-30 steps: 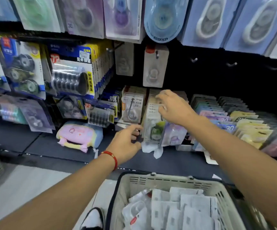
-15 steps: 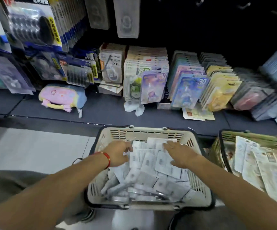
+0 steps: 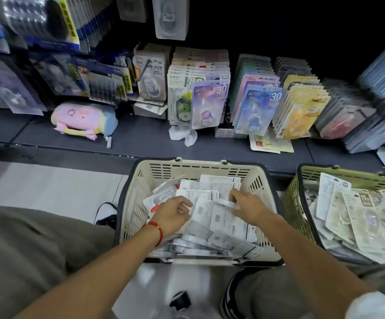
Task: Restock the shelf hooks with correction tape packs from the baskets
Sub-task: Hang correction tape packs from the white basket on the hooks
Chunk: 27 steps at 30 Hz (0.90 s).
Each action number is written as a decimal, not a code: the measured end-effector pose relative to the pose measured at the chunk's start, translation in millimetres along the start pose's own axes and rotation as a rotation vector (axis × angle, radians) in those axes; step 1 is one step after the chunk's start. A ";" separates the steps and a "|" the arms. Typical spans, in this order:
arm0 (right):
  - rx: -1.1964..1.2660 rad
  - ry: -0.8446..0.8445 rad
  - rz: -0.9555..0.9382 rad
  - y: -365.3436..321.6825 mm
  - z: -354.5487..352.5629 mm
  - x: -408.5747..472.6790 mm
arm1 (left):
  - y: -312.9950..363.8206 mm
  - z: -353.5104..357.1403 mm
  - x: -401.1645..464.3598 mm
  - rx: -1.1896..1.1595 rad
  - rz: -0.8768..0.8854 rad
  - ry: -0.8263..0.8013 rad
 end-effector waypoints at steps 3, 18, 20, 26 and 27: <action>0.037 0.052 0.001 -3.9 -9.6 -9.2 | -2.3 3.3 1.2 -0.093 -0.028 0.012; 0.380 0.053 0.016 -19.8 -34.8 -44.8 | -25.6 4.2 -3.7 -0.883 -0.347 -0.002; 0.217 -0.263 0.078 -0.6 21.5 -51.0 | -29.2 2.3 -7.2 -0.835 -0.333 -0.015; 0.191 -0.299 0.091 13.3 57.7 -49.7 | -21.6 -13.1 -5.9 -0.557 -0.160 0.079; 0.269 -0.259 0.106 14.2 45.8 -46.2 | -13.1 -14.3 -5.8 -0.446 -0.091 0.072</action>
Point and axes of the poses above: each hand's wrist, its own x-axis towards the middle knuckle, its own z-axis out of the palm, y = z × x, the point moved 10 cm from there along x, towards the middle knuckle, and after that the axes turned 7 degrees about z, right-handed, at the moved point
